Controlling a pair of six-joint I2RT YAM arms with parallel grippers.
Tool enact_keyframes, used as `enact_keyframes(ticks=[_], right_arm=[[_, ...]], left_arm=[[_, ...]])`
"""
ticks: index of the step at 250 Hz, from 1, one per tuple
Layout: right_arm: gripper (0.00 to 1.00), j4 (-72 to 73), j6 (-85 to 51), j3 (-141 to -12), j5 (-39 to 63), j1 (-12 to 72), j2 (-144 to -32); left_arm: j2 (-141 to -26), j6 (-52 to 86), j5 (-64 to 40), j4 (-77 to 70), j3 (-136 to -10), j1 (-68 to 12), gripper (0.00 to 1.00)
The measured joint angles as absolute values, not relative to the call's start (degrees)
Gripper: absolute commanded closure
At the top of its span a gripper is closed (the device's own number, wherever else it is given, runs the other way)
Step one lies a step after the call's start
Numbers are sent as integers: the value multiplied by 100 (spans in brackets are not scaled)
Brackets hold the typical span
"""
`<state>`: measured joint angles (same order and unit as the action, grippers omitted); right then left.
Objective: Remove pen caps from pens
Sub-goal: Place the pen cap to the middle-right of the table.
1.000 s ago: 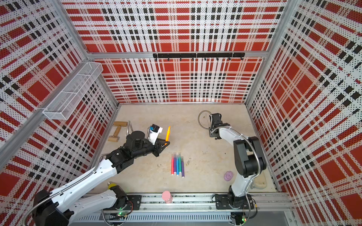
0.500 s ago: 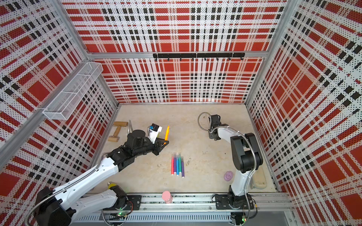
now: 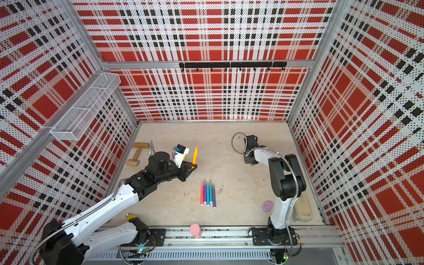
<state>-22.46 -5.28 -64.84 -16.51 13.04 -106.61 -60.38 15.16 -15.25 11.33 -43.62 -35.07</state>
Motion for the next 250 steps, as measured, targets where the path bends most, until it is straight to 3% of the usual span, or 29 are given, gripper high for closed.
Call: enact_keyframes(ticks=[170, 250], right_arm=[[64, -2099, -416, -6493, -1544, 1302, -10794], [60, -2102, -401, -6469, -1319, 1356, -10298]], left_arm=[[-6053, 1481, -1492, 1267, -4370, -3293, 100], [-7035, 1472, -989, 1741, -4991, -2742, 100]])
